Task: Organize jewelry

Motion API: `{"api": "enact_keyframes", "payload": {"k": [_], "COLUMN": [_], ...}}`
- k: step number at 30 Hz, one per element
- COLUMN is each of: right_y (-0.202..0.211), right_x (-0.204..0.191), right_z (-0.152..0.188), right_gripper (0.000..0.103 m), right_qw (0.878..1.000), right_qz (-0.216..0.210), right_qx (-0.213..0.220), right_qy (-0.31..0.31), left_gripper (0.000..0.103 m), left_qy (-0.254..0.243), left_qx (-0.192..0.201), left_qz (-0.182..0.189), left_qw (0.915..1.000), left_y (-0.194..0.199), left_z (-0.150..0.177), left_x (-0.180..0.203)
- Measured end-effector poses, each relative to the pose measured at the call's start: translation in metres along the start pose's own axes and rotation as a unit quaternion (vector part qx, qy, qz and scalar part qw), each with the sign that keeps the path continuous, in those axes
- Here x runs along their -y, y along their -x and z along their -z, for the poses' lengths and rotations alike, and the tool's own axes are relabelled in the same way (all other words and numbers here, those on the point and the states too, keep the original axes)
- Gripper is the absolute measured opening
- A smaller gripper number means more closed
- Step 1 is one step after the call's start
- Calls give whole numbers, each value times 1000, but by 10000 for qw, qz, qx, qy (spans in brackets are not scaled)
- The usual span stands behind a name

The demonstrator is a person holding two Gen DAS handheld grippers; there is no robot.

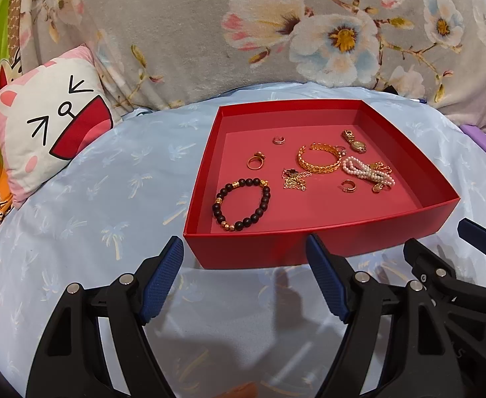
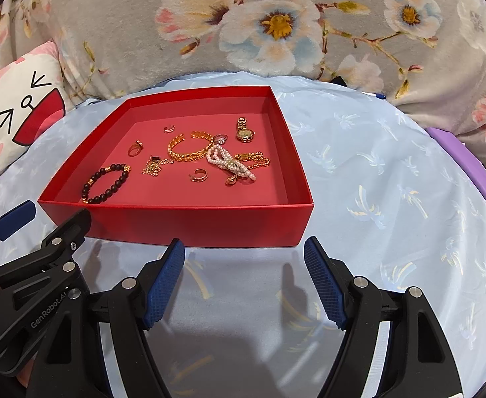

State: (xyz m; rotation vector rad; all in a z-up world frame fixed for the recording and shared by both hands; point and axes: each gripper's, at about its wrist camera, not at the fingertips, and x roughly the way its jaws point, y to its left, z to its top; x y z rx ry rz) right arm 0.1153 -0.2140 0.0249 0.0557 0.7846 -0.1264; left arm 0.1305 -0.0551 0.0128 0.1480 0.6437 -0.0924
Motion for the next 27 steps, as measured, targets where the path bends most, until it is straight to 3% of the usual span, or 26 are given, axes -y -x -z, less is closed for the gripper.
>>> {"api": "enact_keyframes", "payload": {"k": [27], "right_y": [1], "right_x": [6], "right_z": [-1], "right_gripper": [77], "right_qw": [9999], "right_qz": [43], "right_qx": [12], "right_qy": [-96], "left_gripper": [73], "left_qy": [15], "left_qx": [-40], "left_qz": [-15], "left_qw": [10000], "left_y": [-3], "left_z": [0], "left_x": [-2]}}
